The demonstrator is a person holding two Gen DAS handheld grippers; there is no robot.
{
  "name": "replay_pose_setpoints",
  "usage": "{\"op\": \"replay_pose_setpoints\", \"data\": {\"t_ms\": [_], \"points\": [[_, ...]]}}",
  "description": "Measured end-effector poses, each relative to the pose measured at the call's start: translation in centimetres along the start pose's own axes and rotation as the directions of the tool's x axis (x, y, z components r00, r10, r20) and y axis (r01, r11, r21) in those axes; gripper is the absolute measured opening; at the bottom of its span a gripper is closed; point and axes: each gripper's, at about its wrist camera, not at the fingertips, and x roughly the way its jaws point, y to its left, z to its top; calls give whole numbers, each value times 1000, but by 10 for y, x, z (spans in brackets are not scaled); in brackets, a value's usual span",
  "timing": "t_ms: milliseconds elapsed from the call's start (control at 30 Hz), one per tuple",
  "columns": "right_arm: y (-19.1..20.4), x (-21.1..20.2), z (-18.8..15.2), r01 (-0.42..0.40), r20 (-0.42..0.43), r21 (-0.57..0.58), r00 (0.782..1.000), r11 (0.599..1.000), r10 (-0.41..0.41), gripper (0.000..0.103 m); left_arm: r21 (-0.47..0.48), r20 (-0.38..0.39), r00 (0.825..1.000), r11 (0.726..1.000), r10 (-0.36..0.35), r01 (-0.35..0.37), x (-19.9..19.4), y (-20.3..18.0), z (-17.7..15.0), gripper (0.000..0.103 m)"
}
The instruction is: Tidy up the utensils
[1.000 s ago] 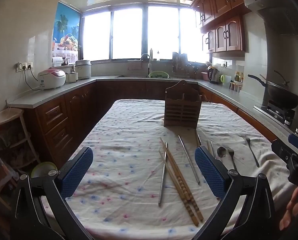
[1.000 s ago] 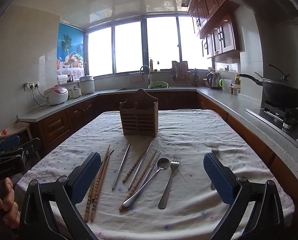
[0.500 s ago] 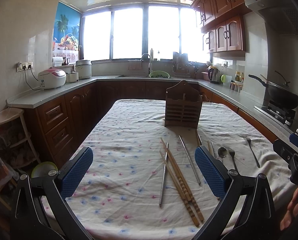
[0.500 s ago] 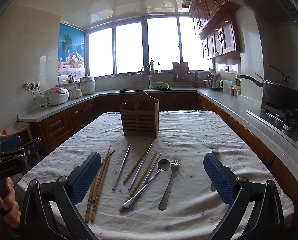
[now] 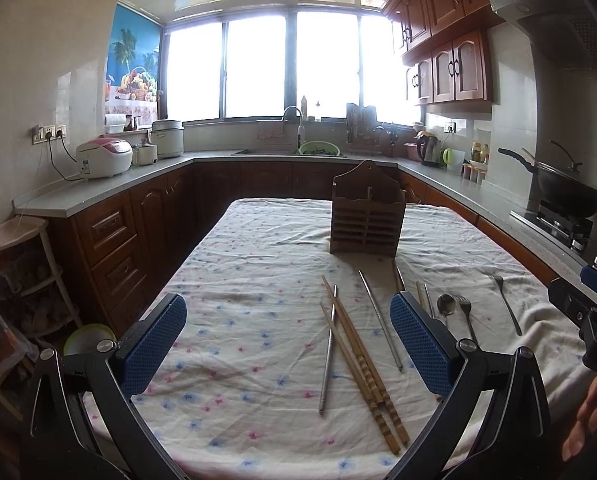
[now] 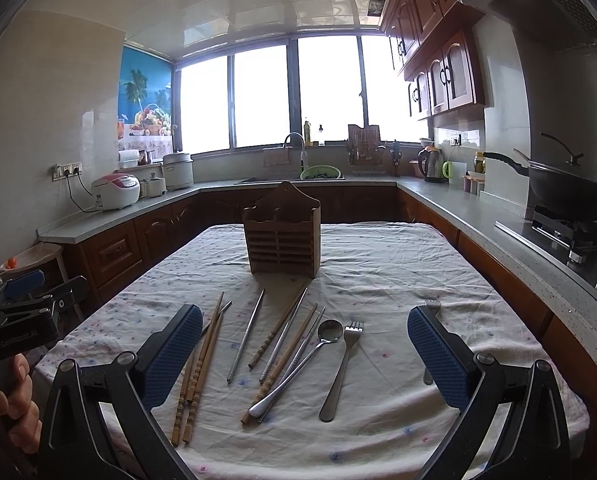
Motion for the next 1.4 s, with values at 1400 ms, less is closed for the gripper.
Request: {"op": "replay_pose_setpoints", "data": {"t_ms": [1400], "points": [[-36, 146, 20, -98, -302, 148, 943, 984, 139, 66, -101, -373, 916, 988, -149, 120, 180, -3, 30, 94]]}}
